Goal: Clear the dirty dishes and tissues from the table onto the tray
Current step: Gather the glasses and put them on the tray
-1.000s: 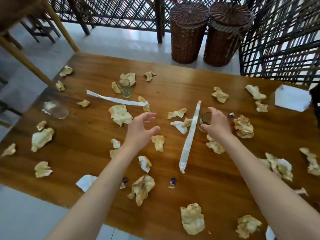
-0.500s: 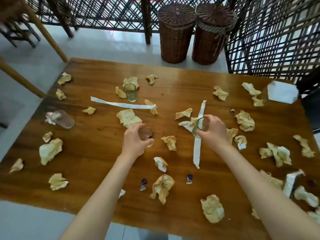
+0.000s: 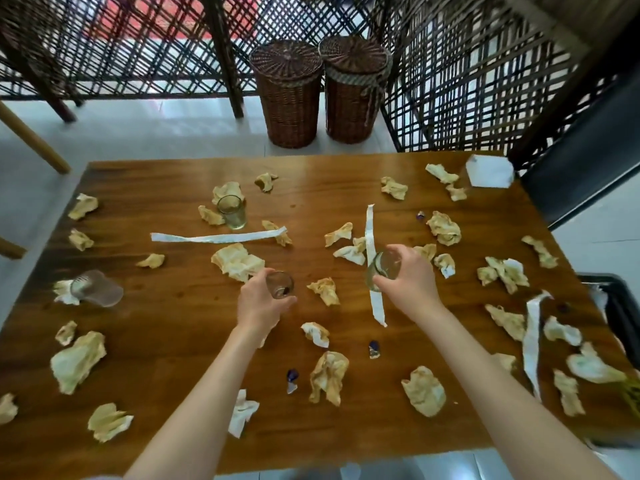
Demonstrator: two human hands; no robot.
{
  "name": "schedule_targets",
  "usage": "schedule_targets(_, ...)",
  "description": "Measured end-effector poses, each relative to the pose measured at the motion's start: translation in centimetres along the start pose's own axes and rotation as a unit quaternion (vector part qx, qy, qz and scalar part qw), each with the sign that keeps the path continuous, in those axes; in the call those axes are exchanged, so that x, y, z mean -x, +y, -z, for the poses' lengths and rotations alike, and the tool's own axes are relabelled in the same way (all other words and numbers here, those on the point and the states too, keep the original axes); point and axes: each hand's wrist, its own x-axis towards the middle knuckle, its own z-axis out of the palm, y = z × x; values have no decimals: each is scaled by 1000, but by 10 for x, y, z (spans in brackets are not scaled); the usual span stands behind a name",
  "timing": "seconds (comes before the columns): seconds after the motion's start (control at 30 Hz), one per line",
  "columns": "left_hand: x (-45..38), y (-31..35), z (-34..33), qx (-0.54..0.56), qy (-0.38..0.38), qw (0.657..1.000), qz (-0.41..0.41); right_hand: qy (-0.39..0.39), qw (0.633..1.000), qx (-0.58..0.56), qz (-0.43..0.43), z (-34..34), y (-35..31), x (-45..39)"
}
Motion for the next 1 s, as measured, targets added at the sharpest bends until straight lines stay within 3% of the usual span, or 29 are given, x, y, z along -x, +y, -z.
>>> schedule_targets(0.2, 26, 27, -2, 17, -10, 999, -45, 31, 998, -20, -46, 41, 20, 30)
schedule_targets(0.4, 66, 101, -38, 37, -80, 991, -105, 76, 989, -47, -121, 84, 69, 64)
schedule_targets(0.63, 132, 199, -102, 34, -136, 971, -196, 123, 976, -66, -168, 159, 163, 118)
schedule_targets(1.0, 264, 329, -246, 60, -172, 950, -253, 134, 968, -74, -201, 289, 346, 199)
